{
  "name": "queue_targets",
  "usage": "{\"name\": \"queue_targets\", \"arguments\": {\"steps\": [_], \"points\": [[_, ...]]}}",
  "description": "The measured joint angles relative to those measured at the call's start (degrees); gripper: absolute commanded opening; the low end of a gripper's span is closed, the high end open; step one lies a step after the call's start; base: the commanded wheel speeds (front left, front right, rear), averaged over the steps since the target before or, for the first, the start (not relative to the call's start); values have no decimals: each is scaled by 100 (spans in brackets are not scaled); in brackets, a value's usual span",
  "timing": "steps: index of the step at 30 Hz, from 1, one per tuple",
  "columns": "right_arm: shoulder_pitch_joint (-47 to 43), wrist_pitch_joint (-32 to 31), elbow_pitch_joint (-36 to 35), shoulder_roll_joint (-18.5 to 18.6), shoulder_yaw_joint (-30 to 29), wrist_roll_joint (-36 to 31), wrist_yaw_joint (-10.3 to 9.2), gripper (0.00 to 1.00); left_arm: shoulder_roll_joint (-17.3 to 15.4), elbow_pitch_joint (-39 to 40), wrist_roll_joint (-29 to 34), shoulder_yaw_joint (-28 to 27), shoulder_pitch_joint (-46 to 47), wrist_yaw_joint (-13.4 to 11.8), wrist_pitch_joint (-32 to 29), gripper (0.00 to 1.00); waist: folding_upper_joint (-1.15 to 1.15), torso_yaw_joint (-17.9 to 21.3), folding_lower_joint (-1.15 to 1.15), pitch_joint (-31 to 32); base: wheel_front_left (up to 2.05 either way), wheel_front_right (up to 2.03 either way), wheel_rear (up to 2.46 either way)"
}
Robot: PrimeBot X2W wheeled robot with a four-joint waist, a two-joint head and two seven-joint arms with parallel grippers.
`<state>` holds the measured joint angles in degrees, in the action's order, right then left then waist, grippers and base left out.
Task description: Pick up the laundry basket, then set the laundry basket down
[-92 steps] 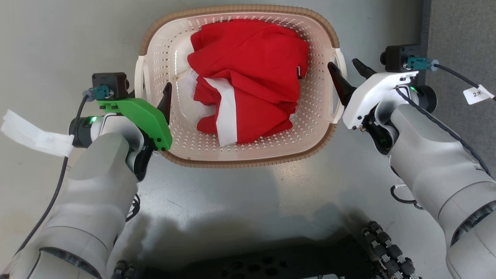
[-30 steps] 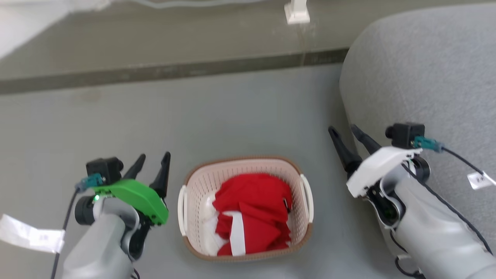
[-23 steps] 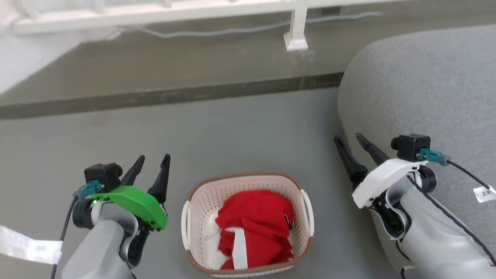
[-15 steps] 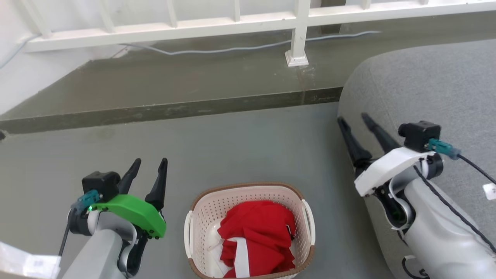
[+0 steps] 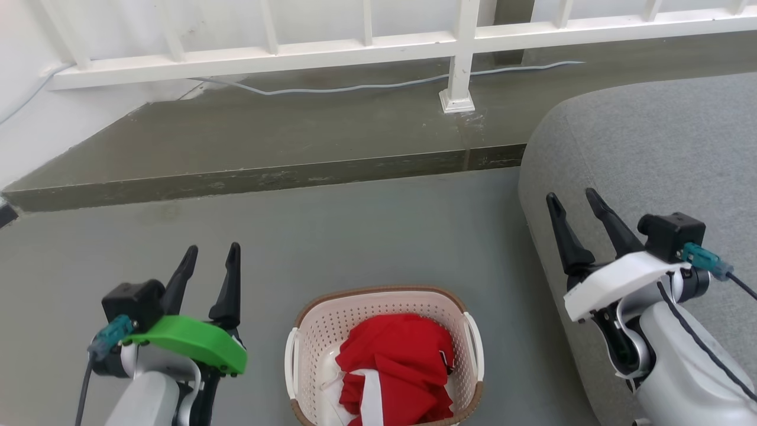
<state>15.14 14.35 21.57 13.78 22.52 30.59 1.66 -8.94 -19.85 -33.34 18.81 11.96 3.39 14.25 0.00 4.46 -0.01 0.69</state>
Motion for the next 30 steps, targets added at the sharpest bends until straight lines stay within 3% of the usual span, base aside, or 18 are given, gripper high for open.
{"name": "queue_targets", "arguments": {"steps": [30], "points": [[-769, 7, -676, -176, -502, -700, 27, 100, 297, 773, 645, -555, -876, 22, 0, 100, 0, 2, 0, -29, 0, 0, 0]]}}
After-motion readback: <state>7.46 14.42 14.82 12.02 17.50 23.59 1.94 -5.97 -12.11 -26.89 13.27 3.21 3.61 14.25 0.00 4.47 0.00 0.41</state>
